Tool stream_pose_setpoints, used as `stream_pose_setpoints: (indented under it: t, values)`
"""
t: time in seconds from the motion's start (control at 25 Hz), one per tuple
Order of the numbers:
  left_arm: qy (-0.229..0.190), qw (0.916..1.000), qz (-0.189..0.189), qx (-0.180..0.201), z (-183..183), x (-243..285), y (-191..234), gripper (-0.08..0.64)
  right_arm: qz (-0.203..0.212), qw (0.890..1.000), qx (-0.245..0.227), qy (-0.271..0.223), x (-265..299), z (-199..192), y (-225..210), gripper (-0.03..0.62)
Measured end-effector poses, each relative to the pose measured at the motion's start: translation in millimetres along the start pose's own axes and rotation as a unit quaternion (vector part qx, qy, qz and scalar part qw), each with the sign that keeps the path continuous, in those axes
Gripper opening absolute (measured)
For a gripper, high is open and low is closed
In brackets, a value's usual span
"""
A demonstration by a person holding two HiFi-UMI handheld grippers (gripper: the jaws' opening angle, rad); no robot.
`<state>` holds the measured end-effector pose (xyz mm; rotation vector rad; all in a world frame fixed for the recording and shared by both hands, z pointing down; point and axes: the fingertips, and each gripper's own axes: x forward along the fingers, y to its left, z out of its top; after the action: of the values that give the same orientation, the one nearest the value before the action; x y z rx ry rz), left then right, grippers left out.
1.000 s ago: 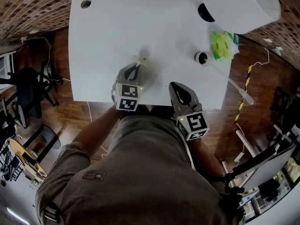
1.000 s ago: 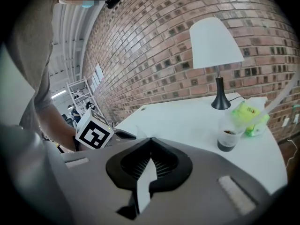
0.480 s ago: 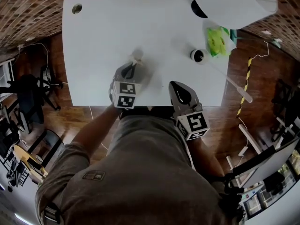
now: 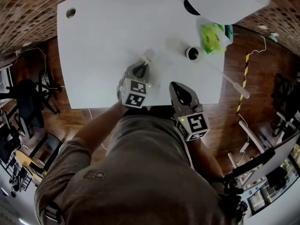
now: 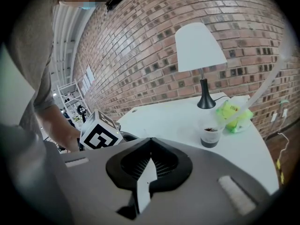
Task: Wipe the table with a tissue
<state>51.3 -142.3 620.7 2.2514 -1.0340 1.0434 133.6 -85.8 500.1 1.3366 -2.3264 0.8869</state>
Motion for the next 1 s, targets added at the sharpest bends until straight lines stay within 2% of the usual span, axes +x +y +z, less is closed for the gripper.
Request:
stream_pose_setpoints:
  t: [0.2, 0.72, 1.0]
  values:
    - [0.002, 1.0, -0.008, 0.001, -0.6, 2.4, -9.6, 0.02, 0.0, 1.0, 0.0, -0.002, 0.0, 0.2, -1.3, 0.012]
    - [0.017, 0.995, 0.074, -0.064, -45.6, -40.3, 68.3, 0.02, 0.049, 0.999, -0.025, 0.001, 25.7, 8.8, 30.3, 0.012]
    - [0.024, 0.9933, 0.082, -0.078, -62.8, -56.1, 73.3, 0.02, 0.055, 0.998, -0.035, 0.001, 25.5, 12.6, 41.5, 0.012]
